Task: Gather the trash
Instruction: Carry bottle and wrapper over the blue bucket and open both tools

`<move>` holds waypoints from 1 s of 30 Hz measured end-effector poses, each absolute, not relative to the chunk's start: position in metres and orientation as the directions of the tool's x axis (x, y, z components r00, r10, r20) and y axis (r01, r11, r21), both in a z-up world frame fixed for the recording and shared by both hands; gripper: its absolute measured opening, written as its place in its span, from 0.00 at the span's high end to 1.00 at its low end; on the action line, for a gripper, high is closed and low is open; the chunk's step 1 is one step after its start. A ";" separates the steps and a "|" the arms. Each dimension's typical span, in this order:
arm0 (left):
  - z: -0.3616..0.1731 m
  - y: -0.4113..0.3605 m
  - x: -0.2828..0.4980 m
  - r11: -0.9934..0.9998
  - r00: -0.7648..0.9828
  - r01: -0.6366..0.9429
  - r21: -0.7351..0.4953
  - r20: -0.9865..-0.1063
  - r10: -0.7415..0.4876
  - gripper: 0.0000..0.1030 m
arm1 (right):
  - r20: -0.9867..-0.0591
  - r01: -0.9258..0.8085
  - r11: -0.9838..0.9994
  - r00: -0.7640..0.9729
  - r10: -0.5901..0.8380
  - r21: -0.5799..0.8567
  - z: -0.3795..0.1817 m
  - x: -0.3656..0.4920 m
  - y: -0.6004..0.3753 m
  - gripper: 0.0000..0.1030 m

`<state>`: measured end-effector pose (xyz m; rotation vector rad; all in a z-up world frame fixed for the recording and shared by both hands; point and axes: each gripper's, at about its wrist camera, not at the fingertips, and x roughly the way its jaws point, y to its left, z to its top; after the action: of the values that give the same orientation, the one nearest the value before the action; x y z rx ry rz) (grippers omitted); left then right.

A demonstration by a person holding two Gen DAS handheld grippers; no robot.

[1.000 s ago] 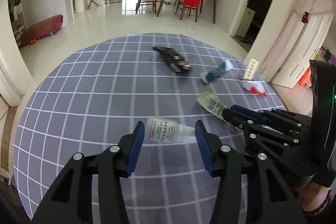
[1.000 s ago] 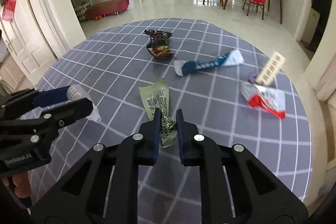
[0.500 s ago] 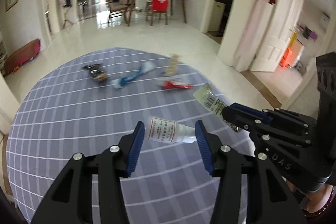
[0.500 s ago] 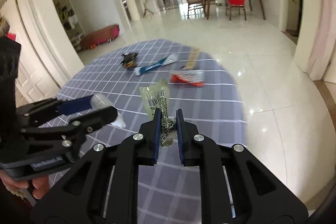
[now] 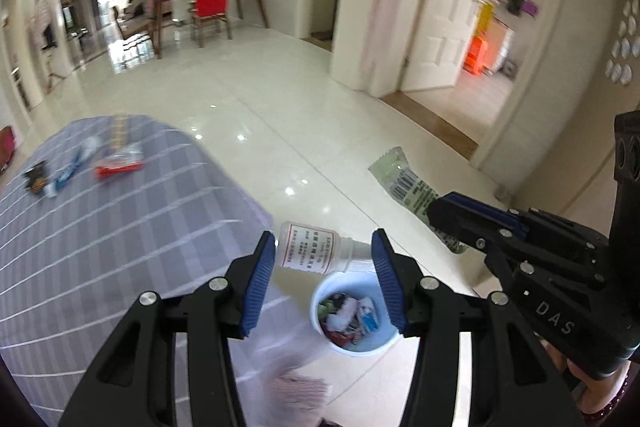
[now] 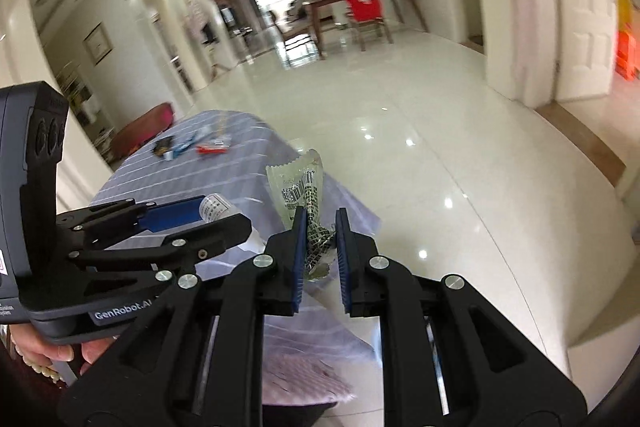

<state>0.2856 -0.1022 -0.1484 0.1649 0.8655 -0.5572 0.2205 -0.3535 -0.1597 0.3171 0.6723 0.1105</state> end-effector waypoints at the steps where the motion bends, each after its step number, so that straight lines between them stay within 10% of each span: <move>1: -0.153 -0.116 0.283 0.836 0.503 0.543 -0.080 -0.766 -0.400 0.52 | -0.595 0.024 0.944 0.782 0.187 0.328 -0.163 0.214 -0.364 0.86; 17: -0.197 -0.225 0.264 0.757 0.401 0.651 -0.052 -0.824 -0.401 0.52 | -0.595 0.199 0.899 0.800 0.080 0.389 -0.194 0.167 -0.449 0.86; 21: -0.203 -0.230 0.266 0.775 0.410 0.631 -0.034 -0.833 -0.371 0.28 | -0.597 0.219 0.891 0.799 0.070 0.398 -0.199 0.161 -0.459 0.86; 30: -0.201 -0.221 0.268 0.793 0.419 0.609 -0.026 -0.838 -0.350 0.28 | -0.608 0.212 0.887 0.788 0.093 0.410 -0.207 0.168 -0.454 0.86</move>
<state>0.2681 -0.2212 -0.2012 0.3019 0.9652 -0.6124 0.1680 -0.4539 -0.2068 0.4840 0.6664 -0.0669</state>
